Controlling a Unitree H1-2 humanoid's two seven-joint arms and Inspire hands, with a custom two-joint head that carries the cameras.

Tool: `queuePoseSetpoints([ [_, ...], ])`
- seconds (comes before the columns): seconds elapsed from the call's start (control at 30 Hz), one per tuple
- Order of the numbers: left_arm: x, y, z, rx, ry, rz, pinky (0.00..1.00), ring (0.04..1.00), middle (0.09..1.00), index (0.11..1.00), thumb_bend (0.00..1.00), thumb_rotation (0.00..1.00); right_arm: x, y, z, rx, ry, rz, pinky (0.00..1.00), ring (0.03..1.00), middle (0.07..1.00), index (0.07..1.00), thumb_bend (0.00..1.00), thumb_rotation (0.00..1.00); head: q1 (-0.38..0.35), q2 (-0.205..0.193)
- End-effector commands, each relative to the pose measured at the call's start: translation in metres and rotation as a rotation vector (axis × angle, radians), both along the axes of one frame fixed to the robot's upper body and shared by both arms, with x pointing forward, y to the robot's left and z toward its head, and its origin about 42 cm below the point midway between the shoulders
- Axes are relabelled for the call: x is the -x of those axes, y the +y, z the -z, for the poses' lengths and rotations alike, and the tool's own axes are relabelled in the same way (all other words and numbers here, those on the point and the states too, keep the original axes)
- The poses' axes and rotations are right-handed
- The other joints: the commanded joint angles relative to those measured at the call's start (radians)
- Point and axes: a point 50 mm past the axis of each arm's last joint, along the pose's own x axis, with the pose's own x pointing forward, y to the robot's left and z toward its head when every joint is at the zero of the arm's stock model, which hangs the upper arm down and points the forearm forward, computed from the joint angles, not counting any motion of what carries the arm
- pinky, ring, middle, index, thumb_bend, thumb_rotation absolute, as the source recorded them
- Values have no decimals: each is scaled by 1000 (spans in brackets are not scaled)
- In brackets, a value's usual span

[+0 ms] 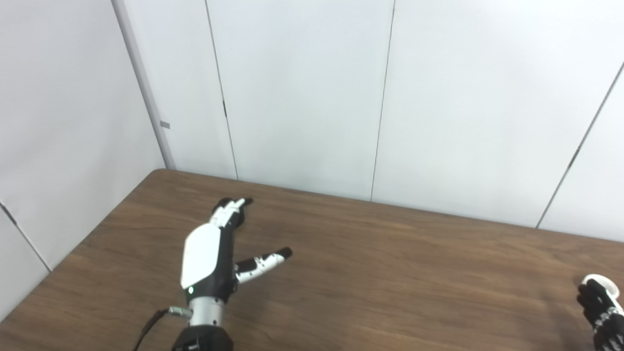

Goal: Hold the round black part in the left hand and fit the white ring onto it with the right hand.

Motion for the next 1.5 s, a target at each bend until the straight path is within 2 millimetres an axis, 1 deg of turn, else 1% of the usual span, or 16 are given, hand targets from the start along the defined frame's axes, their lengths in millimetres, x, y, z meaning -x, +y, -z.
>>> queuePoseSetpoints([
  [0.0, -10, 8, -15, -52, -45, -34, 932, 943, 909, 875, 907, 469, 28, 9, 45, -53, 149, 27, 998, 943, 929, 916, 703, 1000, -1, 2],
  [0.07, -14, 15, -17, -73, -31, -64, 954, 948, 910, 876, 901, 484, 29, 10, 46, -57, 148, 28, 999, 941, 928, 916, 702, 1000, -3, 2],
  [0.17, -21, 25, -19, -113, -13, -117, 957, 943, 903, 865, 900, 480, 30, 11, 46, -67, 145, 28, 1000, 942, 928, 919, 690, 1000, -8, 5],
  [0.43, -41, 48, -20, -175, 9, -190, 930, 935, 901, 842, 904, 478, 34, 14, 47, -73, 142, 40, 984, 932, 925, 919, 678, 1000, -17, 14],
  [0.57, -52, 55, -20, -184, 28, -225, 925, 935, 904, 846, 892, 462, 36, 13, 48, -52, 147, 48, 966, 918, 915, 907, 705, 1000, -23, 21],
  [0.6, -54, 56, -20, -186, 38, -234, 941, 945, 912, 854, 889, 477, 36, 13, 48, -49, 149, 50, 960, 913, 907, 900, 724, 1000, -24, 22],
  [0.7, -61, 58, -20, -189, 54, -259, 947, 950, 916, 857, 885, 483, 37, 14, 48, -47, 157, 54, 949, 911, 904, 895, 738, 1000, -25, 26],
  [0.87, -76, 59, -15, -164, 81, -293, 952, 958, 922, 862, 870, 450, 38, 16, 48, -34, 171, 61, 911, 900, 895, 883, 766, 992, -29, 32],
  [1.13, -100, 66, -8, -129, 149, -326, 981, 981, 942, 873, 863, 441, 42, 19, 47, -23, 167, 58, 880, 888, 893, 881, 772, 985, -49, 43],
  [1.3, -111, 69, -3, -123, 189, -330, 978, 984, 949, 877, 881, 444, 44, 19, 47, -4, 173, 62, 860, 878, 888, 879, 785, 990, -61, 50],
  [1.4, -120, 71, 0, -114, 215, -327, 982, 984, 952, 876, 888, 428, 46, 20, 47, -11, 179, 66, 857, 875, 883, 871, 802, 978, -67, 53],
  [1.47, -125, 71, 1, -116, 229, -322, 974, 981, 953, 876, 897, 452, 47, 20, 47, -17, 177, 67, 856, 875, 881, 870, 804, 968, -69, 55],
])
